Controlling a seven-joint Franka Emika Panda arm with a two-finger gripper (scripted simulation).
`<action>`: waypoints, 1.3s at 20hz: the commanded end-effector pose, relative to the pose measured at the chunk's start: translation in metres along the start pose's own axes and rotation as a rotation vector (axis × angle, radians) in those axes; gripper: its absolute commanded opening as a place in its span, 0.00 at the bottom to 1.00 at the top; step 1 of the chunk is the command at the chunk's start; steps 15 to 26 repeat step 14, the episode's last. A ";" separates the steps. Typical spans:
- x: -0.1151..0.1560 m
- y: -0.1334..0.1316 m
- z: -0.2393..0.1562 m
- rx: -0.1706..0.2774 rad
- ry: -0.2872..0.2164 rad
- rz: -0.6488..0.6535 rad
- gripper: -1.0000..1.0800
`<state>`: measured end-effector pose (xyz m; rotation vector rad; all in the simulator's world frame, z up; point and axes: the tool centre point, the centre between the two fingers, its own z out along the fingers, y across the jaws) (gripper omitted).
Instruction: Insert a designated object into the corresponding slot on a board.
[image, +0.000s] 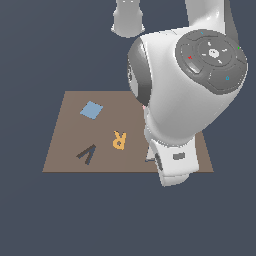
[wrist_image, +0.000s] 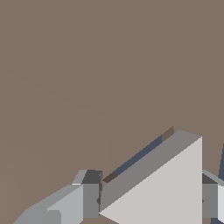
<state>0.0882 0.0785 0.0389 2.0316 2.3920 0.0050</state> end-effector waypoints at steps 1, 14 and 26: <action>0.000 0.000 0.005 0.000 0.000 -0.002 0.00; 0.000 0.000 0.008 0.000 0.000 -0.004 0.96; 0.000 0.000 0.008 0.000 0.000 -0.004 0.96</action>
